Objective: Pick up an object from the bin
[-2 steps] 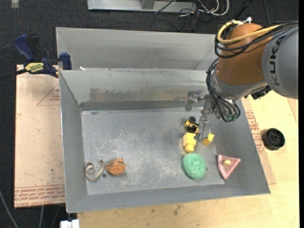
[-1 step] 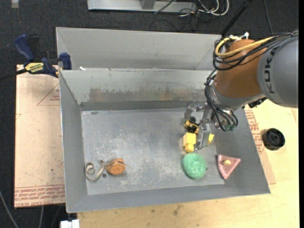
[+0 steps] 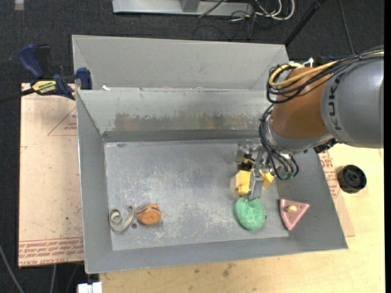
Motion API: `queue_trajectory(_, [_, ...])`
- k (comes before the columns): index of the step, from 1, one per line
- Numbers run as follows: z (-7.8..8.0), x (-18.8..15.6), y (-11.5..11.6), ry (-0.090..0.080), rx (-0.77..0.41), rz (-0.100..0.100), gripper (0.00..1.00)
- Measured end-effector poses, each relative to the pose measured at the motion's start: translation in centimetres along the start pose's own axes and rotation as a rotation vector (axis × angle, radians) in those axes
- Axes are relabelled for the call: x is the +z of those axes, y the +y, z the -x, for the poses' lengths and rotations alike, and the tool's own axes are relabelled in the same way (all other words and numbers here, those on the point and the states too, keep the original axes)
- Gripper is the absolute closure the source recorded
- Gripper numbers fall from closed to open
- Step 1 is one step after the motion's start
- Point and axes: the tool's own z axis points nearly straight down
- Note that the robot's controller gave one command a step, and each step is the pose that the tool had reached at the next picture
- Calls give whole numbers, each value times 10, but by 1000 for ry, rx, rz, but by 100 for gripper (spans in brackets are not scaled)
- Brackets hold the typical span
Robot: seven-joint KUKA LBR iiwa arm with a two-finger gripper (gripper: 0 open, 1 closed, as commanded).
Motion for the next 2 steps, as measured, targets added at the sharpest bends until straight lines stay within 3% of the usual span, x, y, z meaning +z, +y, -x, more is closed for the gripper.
queue_trajectory(1, [-5,25,-27,-2,-38,-1,100])
queue_trajectory(2, [-5,25,-27,-2,-38,-1,100])
